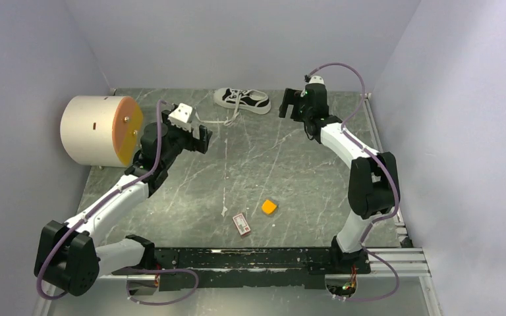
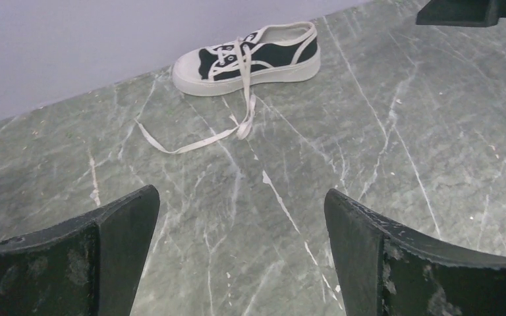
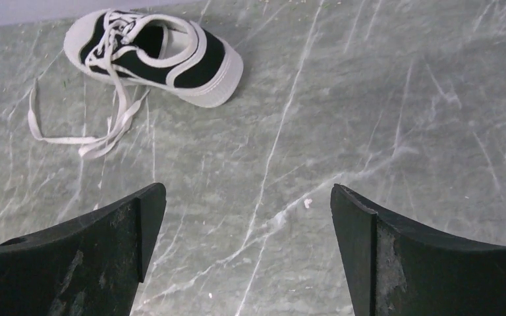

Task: Tie the shoes

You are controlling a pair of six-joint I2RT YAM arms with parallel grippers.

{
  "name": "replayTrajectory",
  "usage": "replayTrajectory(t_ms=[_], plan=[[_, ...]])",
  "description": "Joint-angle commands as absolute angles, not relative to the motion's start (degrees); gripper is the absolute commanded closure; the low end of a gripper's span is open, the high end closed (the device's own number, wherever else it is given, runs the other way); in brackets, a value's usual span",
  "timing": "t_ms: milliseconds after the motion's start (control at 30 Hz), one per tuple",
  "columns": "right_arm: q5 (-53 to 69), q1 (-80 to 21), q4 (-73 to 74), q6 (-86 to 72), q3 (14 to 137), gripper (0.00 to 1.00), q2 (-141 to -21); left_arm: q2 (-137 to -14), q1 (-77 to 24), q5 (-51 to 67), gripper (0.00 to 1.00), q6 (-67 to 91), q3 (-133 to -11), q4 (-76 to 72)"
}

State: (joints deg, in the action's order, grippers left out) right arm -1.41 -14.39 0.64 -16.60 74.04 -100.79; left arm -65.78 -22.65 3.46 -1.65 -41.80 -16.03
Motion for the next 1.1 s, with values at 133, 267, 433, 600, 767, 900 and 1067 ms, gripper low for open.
replayTrajectory(t_ms=[133, 267, 433, 600, 767, 900, 1067], plan=[[-2.68, -11.86, 2.23, -23.76, 81.72, 0.0, -103.76, -68.93, -22.44, -7.14, 0.0, 3.19, -47.03, -18.09], [21.72, -4.81, -4.84, -32.93, 81.43, 0.0, -109.13, -72.54, -22.43, -17.83, 0.0, 10.04, -51.88, -13.98], [25.76, -5.64, -7.4, -30.54, 83.81, 0.0, -111.55, -77.65, -22.32, -27.49, 0.0, 18.14, -61.31, -1.38], [20.34, -10.11, 2.51, -24.11, 97.36, 0.0, -120.04, -83.92, -22.28, -20.49, 0.0, 15.64, -72.97, 12.33], [15.92, -12.97, 7.11, -23.53, 109.47, 0.01, -129.61, -88.92, -20.22, -12.36, 0.0, 18.95, -77.36, 17.2], [10.2, -14.82, 12.79, -21.69, 121.94, 0.07, -137.23, -90.09, -18.49, -7.89, 0.0, 19.18, -76.99, 14.98], [6.37, -15.75, 18.29, -15.74, 130.11, 0.16, -143.28, -91.26, -18.46, -7.84, 0.0, 17.48, -78.05, 16.42]])
